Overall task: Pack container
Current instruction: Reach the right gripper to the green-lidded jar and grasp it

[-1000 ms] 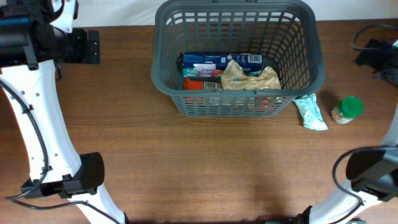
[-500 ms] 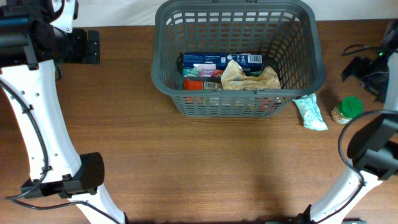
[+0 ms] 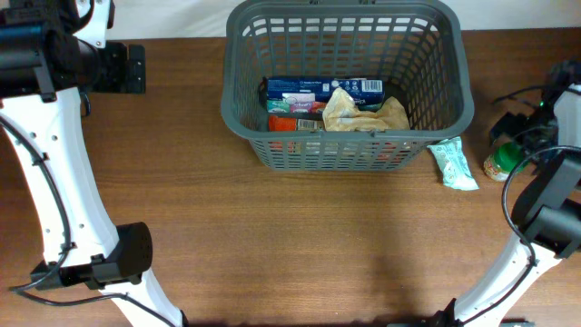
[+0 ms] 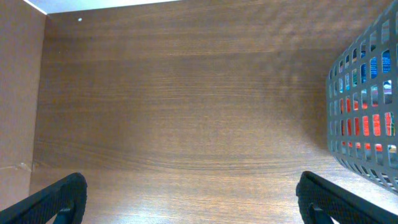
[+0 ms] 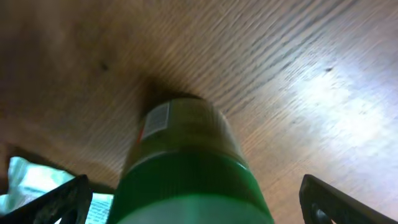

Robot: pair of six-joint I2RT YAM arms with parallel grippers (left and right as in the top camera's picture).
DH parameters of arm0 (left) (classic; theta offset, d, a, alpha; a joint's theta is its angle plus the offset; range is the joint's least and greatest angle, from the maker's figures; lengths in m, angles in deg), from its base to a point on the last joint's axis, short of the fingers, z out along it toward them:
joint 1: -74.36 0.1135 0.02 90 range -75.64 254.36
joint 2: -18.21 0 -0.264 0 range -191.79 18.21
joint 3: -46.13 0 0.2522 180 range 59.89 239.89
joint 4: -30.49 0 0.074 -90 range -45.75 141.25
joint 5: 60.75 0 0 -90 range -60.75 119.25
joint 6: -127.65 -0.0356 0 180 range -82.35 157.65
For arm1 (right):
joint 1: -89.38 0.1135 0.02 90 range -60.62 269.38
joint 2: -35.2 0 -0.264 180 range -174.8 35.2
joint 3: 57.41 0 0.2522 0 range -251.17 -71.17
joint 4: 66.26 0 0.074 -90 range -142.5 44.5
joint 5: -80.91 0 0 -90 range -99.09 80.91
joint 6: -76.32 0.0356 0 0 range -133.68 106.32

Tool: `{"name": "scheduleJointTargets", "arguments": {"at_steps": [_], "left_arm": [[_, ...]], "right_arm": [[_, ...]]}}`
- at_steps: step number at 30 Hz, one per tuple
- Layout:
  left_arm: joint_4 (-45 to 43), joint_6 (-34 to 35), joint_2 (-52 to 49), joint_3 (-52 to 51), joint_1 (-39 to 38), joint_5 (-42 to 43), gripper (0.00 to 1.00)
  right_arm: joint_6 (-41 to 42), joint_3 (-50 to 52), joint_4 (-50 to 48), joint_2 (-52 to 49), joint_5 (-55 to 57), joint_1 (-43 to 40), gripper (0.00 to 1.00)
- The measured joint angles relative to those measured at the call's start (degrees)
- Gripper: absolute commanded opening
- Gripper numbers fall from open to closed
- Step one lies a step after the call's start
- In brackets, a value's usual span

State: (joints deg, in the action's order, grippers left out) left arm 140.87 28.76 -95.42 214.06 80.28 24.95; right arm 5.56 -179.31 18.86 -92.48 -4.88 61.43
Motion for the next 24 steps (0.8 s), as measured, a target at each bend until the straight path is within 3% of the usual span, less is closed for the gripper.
{"name": "scheduleJointTargets", "arguments": {"at_steps": [12, 20, 24], "left_arm": [[0.0, 0.0, 0.0, 0.0, 0.0, 0.0, 0.99], [0.0, 0.0, 0.0, 0.0, 0.0, 0.0, 0.99], [0.0, 0.0, 0.0, 0.0, 0.0, 0.0, 0.99]], "right_arm": [[-1.6, 6.2, -5.8, 0.0, -3.9, 0.0, 0.99], [-2.0, 6.2, -5.9, 0.0, -4.3, 0.0, 0.73], [-2.3, 6.2, -6.1, 0.0, -4.3, 0.0, 0.71]]}}
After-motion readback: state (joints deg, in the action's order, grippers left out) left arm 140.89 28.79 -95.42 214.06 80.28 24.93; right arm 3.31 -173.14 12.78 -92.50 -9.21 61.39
